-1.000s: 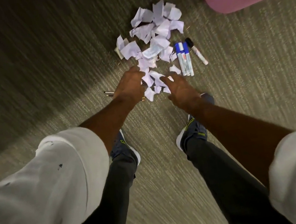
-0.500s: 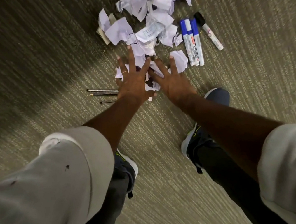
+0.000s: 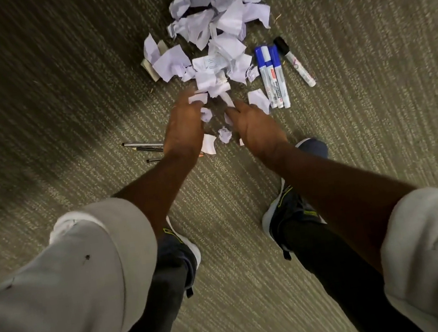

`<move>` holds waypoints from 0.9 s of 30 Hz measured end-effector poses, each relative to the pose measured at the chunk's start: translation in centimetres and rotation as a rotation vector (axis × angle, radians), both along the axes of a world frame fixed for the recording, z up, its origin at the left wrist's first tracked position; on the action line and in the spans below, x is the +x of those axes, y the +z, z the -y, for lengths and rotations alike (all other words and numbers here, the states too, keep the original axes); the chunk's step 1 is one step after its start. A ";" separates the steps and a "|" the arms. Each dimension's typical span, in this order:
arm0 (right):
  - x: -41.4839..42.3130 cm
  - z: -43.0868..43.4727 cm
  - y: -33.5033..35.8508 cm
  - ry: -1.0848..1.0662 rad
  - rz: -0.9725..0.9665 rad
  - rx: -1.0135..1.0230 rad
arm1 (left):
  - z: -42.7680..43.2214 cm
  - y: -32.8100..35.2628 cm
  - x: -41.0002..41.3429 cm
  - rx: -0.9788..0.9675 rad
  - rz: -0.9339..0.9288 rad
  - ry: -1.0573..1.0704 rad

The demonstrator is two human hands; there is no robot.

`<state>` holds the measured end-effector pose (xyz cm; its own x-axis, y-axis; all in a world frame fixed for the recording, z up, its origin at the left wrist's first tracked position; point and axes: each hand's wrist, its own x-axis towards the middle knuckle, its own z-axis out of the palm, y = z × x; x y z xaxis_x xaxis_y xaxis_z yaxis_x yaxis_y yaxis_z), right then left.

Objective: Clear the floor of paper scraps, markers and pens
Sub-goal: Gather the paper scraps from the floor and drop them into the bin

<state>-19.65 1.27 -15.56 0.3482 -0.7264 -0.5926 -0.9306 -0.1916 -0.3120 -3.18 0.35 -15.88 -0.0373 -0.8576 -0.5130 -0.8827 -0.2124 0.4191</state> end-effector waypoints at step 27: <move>-13.9 15.7 29.0 -0.602 0.149 -0.381 | 16.1 28.9 -15.6 -0.289 -0.208 -0.091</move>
<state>-33.56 -14.44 13.48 -0.1198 -0.9640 -0.2375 -0.8616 0.2198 -0.4576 -18.79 -15.78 12.98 -0.1984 -0.9543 -0.2237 -0.7823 0.0167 0.6227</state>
